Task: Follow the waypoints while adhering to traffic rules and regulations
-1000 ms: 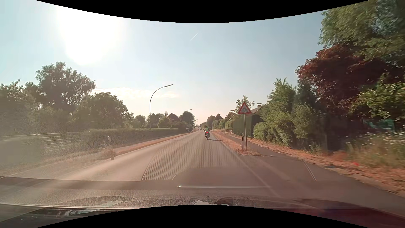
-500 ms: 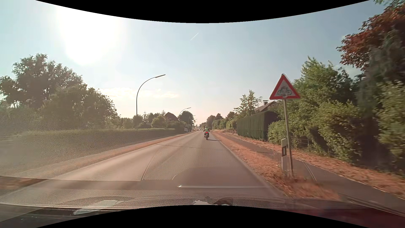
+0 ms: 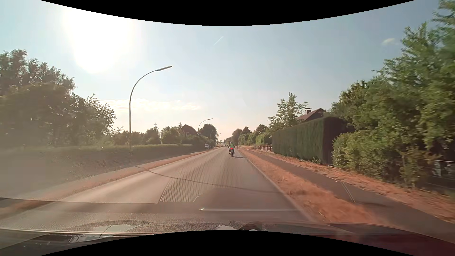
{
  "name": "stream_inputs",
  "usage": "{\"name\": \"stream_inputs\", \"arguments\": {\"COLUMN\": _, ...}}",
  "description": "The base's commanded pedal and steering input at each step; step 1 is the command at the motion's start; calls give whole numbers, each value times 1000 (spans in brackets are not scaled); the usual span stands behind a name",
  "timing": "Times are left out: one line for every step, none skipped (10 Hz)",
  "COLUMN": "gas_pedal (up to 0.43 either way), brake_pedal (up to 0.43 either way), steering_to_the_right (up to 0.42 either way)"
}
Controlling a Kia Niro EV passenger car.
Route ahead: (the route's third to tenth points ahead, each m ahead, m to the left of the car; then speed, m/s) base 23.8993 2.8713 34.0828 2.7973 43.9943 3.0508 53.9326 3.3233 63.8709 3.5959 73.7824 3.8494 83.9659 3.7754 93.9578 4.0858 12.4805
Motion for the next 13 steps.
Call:
{"name": "stream_inputs", "arguments": {"gas_pedal": 177, "brake_pedal": 0, "steering_to_the_right": -2}}
{"name": "stream_inputs", "arguments": {"gas_pedal": 177, "brake_pedal": 0, "steering_to_the_right": -2}}
{"name": "stream_inputs", "arguments": {"gas_pedal": 177, "brake_pedal": 0, "steering_to_the_right": -2}}
{"name": "stream_inputs", "arguments": {"gas_pedal": 177, "brake_pedal": 0, "steering_to_the_right": -3}}
{"name": "stream_inputs", "arguments": {"gas_pedal": 177, "brake_pedal": 0, "steering_to_the_right": -4}}
{"name": "stream_inputs", "arguments": {"gas_pedal": 177, "brake_pedal": 0, "steering_to_the_right": -5}}
{"name": "stream_inputs", "arguments": {"gas_pedal": 177, "brake_pedal": 0, "steering_to_the_right": -5}}
{"name": "stream_inputs", "arguments": {"gas_pedal": 177, "brake_pedal": 0, "steering_to_the_right": -5}}
{"name": "stream_inputs", "arguments": {"gas_pedal": 177, "brake_pedal": 0, "steering_to_the_right": -4}}
{"name": "stream_inputs", "arguments": {"gas_pedal": 177, "brake_pedal": 0, "steering_to_the_right": -4}}
{"name": "stream_inputs", "arguments": {"gas_pedal": 177, "brake_pedal": 0, "steering_to_the_right": -4}}
{"name": "stream_inputs", "arguments": {"gas_pedal": 177, "brake_pedal": 0, "steering_to_the_right": -4}}
{"name": "stream_inputs", "arguments": {"gas_pedal": 177, "brake_pedal": 0, "steering_to_the_right": -4}}
